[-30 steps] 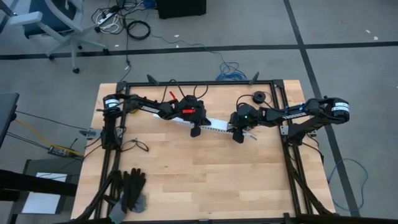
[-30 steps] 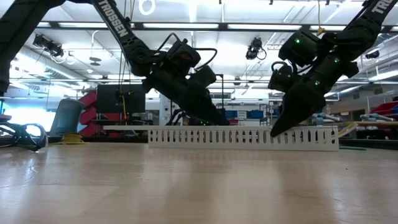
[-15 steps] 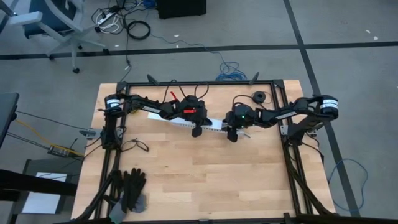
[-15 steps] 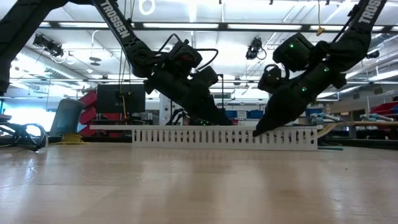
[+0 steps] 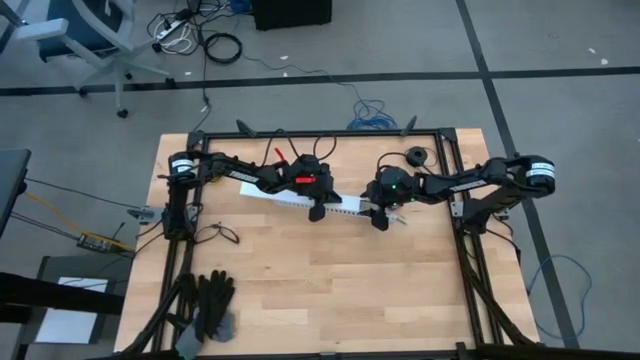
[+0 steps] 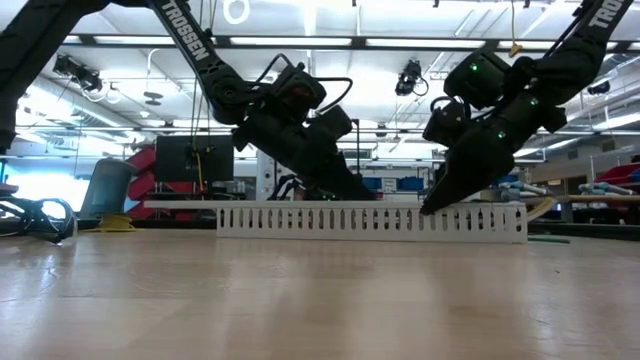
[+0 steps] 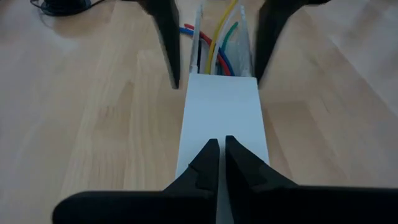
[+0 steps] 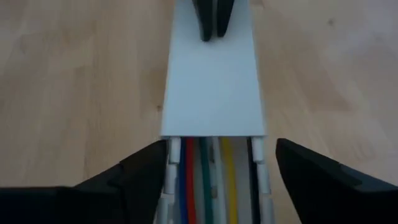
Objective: Ziptie cables
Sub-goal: Close the white cable duct
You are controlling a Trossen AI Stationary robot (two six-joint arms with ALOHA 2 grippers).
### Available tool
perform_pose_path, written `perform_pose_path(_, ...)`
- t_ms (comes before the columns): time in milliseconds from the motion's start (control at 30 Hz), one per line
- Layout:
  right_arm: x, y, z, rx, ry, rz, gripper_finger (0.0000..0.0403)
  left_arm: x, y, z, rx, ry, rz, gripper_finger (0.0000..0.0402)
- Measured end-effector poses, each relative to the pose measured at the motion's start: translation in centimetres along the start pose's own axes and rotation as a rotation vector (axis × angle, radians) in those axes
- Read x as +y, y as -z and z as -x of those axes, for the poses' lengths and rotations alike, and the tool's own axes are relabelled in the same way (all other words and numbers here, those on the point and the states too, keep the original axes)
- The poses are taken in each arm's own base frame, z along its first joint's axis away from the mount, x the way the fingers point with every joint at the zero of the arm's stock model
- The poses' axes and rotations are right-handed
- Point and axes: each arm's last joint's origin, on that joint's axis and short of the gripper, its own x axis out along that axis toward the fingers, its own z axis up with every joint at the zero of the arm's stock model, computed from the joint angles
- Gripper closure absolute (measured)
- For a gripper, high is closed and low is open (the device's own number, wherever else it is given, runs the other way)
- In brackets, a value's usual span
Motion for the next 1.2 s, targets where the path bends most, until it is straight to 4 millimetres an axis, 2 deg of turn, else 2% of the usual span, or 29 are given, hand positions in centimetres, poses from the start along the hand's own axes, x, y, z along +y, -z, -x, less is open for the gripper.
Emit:
perform_pose_path(200, 0.1, 0.1, 0.0, 0.013, -0.019, -0.007, 0.0100, 0.1, 0.1, 0.0, 0.004, -0.008, 0.002, 0.0402)
perform_pose_path(433, 0.0, 0.4, 0.3, 0.048, 0.000, 0.003, 0.0097, 0.1, 0.1, 0.0, 0.007, -0.008, 0.003, 0.0402)
perform_pose_path(767, 0.0, 0.4, 2.4, 0.109, 0.084, -0.039, 0.0098, 0.1, 0.2, 0.1, 0.017, -0.019, 0.007, 0.0402)
perform_pose_path(967, 0.2, 1.5, 1.0, 0.184, 0.074, -0.036, 0.0099, 0.1, 0.2, 0.1, 0.017, -0.018, 0.007, 0.0402)
perform_pose_path(1067, 0.5, 1.4, 0.1, 0.157, 0.063, -0.024, 0.0115, 0.1, 0.2, 0.1, 0.017, -0.018, 0.007, 0.0402)
perform_pose_path(1200, 0.7, 1.1, -0.4, 0.106, 0.069, -0.012, 0.0172, 0.1, 0.2, 0.1, 0.018, -0.018, 0.009, 0.0401)
